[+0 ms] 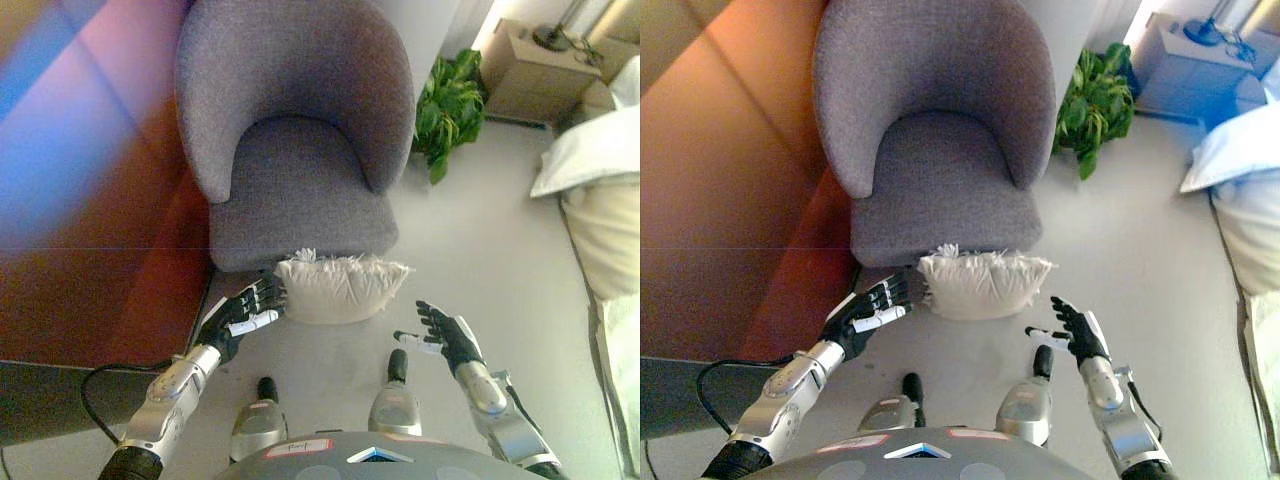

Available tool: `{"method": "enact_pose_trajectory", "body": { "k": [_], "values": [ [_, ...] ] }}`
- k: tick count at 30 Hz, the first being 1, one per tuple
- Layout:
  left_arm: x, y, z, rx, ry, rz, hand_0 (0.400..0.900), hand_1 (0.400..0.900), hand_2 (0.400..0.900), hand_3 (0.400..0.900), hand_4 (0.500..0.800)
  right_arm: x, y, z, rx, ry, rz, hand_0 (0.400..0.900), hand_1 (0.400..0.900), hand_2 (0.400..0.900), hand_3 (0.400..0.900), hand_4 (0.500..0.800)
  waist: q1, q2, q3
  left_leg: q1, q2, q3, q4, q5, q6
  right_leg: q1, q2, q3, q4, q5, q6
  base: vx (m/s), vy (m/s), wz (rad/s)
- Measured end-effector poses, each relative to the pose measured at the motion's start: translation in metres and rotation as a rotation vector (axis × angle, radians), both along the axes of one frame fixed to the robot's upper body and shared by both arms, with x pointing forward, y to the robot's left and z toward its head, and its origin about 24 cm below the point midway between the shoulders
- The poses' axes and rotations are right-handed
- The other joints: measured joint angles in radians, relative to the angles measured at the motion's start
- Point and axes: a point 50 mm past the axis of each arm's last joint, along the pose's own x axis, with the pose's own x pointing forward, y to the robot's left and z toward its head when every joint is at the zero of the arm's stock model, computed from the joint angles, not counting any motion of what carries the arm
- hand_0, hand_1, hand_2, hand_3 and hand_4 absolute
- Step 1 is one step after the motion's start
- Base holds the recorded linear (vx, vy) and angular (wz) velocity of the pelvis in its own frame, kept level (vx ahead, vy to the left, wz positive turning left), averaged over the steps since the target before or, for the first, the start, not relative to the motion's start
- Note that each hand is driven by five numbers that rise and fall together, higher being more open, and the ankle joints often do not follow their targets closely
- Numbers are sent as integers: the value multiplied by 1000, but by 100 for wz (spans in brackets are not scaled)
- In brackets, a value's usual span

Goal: Pick up the pillow and put it on the sofa.

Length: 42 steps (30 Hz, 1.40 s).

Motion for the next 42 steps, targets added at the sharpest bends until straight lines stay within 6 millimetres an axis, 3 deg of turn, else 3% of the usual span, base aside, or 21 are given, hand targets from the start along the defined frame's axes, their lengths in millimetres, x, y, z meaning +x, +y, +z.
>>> {"method": "enact_pose_trajectory", "body": {
  "k": [1, 2, 4, 6, 8, 11, 13, 16, 19, 22, 25, 28, 36, 42],
  "values": [
    [-3, 6, 4, 21, -6, -5, 900, 900, 900, 900, 800, -4, -2, -1, -41, 18, 21, 900, 900, 900, 900, 800, 7, -33, -4, 3, 16, 10, 13, 4, -50, 37, 10, -5, 7, -6, -10, 350, -309, 67],
    [-2, 2, 1, 4, 0, 20, 900, 900, 900, 900, 800, -2, -12, 1, -115, 31, 42, 900, 900, 900, 900, 800, 13, 0, 7, 4, 70, 3, 43, 0, -77, 56, 46, -4, 18, 12, 6, 246, -181, 61],
    [-8, -9, -2, -45, 23, 22, 900, 900, 900, 900, 800, 11, -37, 16, -282, 15, 101, 900, 900, 900, 900, 800, 17, 82, 28, -29, 175, 25, 92, -4, -69, 51, 123, -46, 54, -9, -16, 211, -173, 64],
    [-9, -17, -2, -85, 27, -9, 900, 900, 900, 900, 800, 22, -59, 33, -439, -17, 143, 900, 900, 900, 900, 800, 15, 114, 31, -44, 221, 77, 109, 24, -36, 57, 151, -95, 80, -37, -37, 175, -199, 67],
    [-9, -19, -1, -102, 24, -40, 900, 900, 900, 900, 800, 29, -72, 43, -567, -18, 187, 900, 900, 900, 900, 800, 13, 112, 33, -44, 236, 109, 122, 30, -46, 75, 156, -132, 95, -57, -39, 109, -110, 33],
    [-4, -16, 7, -95, -8, -72, 900, 900, 900, 900, 800, 37, -78, 51, -664, -9, 245, 900, 900, 900, 900, 800, 22, 99, 44, -64, 232, 97, 118, 36, -124, 59, 148, -146, 137, -85, -28, 15, -98, 27],
    [4, -8, 15, -54, -31, -102, 900, 900, 900, 900, 800, 45, -70, 48, -669, -3, 292, 900, 900, 900, 900, 800, 23, 74, 66, -108, 220, 78, 137, 37, -134, 26, 131, -143, 167, -95, -20, -66, -89, 27],
    [16, -2, 25, -14, -64, -125, 900, 900, 900, 900, 800, 63, -61, 51, -667, -39, 326, 900, 900, 900, 900, 800, 33, 67, 105, -170, 213, 57, 172, 35, -125, -28, 113, -143, 205, -95, -20, -108, -85, 23],
    [41, -2, 47, 28, -204, -116, 900, 900, 900, 900, 800, 97, -53, 72, -641, -147, 303, 900, 900, 900, 900, 800, 54, 91, 195, -322, 207, 19, 279, 18, -96, -164, 66, -135, 356, -137, -17, -144, -66, 22],
    [60, -1, 65, 82, -316, -57, 900, 900, 900, 900, 800, 118, -50, 85, -597, -227, 258, 900, 900, 900, 900, 800, 55, 86, 260, -430, 203, 8, 365, 4, -81, -269, 23, -121, 478, -181, -20, -97, -3, 10],
    [69, 2, 79, 119, -394, -35, 900, 900, 900, 900, 800, 131, -44, 96, -548, -297, 219, 900, 900, 900, 900, 800, 72, 74, 288, -533, 203, -28, 459, -21, -78, -375, 1, -80, 577, -208, -16, -153, 34, 6],
    [84, 2, 97, 147, -478, -13, 900, 900, 900, 900, 800, 156, -39, 119, -524, -405, 163, 900, 900, 900, 900, 800, 73, 74, 333, -720, 197, -68, 611, -51, -62, -558, -24, -24, 724, -237, -12, -173, 108, -1],
    [93, -2, 112, 138, -580, -4, 900, 900, 900, 900, 800, 190, -39, 167, -585, -620, 8, 900, 900, 900, 900, 800, 76, 110, 353, -975, 183, -94, 856, -106, -38, -839, -63, 95, 966, -281, -1, -91, 117, 0],
    [92, -4, 118, 123, -624, -9, 900, 900, 900, 900, 800, 201, -50, 180, -640, -640, -74, 900, 900, 900, 900, 800, 112, 138, 357, -1150, 175, -134, 1030, -134, -35, -1036, -95, 167, 1173, -328, 1, -31, 47, 11]
  ]
}}
